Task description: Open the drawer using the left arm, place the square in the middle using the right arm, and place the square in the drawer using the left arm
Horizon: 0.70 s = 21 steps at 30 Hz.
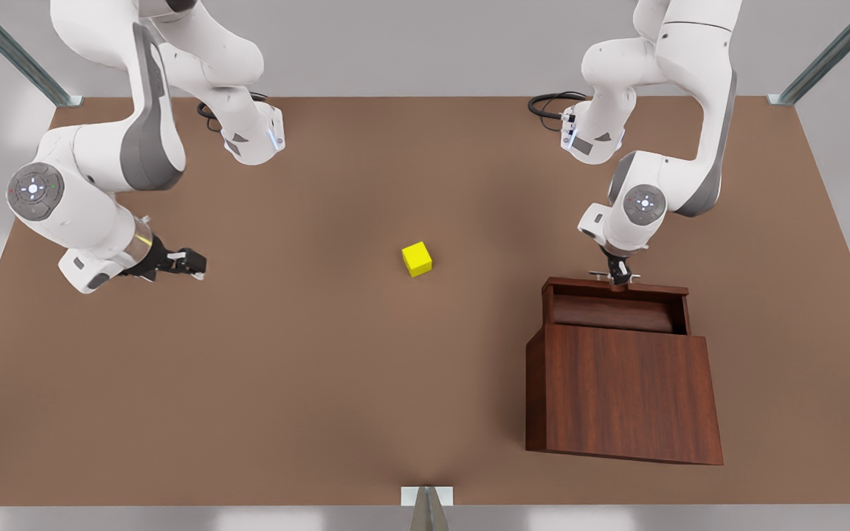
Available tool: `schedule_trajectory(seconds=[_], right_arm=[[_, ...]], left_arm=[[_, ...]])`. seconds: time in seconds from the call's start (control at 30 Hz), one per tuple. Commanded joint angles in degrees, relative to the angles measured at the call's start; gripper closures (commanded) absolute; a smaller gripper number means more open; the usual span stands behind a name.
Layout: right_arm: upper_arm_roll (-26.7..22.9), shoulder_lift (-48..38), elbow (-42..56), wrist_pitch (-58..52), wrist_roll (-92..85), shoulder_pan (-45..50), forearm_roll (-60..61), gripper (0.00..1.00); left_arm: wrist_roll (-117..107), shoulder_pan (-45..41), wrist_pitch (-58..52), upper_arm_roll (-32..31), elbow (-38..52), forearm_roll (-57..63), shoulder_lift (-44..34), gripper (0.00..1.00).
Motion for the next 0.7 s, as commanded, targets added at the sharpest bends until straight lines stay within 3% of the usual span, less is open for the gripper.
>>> schedule_trajectory(seconds=[0.0, 0.07, 0.13, 0.2, 0.3, 0.4, 0.47, 0.53, 0.6, 0.67], right_arm=[[0.01, 0.05, 0.09, -0.04, -0.06, 0.14, 0.00, 0.00], [0.01, 0.05, 0.18, -0.04, -0.33, 0.05, 0.00, 0.00], [-0.08, 0.05, 0.18, -0.21, -0.33, -0.04, 0.00, 0.00], [-0.08, 0.05, 0.18, -0.21, -0.33, -0.04, 0.00, 0.00], [-0.08, 0.05, 0.18, -0.30, -0.42, -0.12, 0.09, 0.00], [-0.17, 0.13, 0.18, -0.30, -0.50, -0.12, 0.09, 0.00], [-0.17, 0.40, 0.18, -0.39, -0.50, -0.12, 0.09, 0.00], [-0.26, 0.40, 0.18, -0.39, -0.50, -0.12, 0.18, 0.00], [-0.17, 0.40, 0.18, -0.39, -0.50, -0.12, 0.18, 0.00], [-0.26, 0.40, 0.18, -0.39, -0.50, -0.12, 0.18, 0.00]], left_arm=[[-0.19, -1.91, -0.09, -0.11, 0.00, -0.60, -0.19, 0.00], [-10.01, -2.00, -1.23, -2.83, 0.18, -5.52, -1.77, 0.00], [-39.70, -2.17, -4.04, -10.30, 1.58, -5.78, -3.09, 0.00], [-76.97, -2.96, -12.30, -16.02, 12.03, -6.57, -1.07, 0.00], [-136.96, -11.83, -16.18, -15.67, 31.36, -8.16, 12.53, 0.00], [-154.35, -22.73, -15.56, -12.51, 45.08, -2.19, 27.40, 0.00], [-139.62, -23.71, -10.81, -12.68, 45.70, 6.35, 30.57, 0.00], [-104.98, -23.88, -10.72, -12.59, 44.30, 5.29, 32.15, 0.00], [-84.31, -24.85, -5.28, -12.24, 40.00, 5.90, 32.95, 0.00], [-82.11, -25.55, -2.02, -11.80, 36.04, 5.99, 32.16, 0.00]])
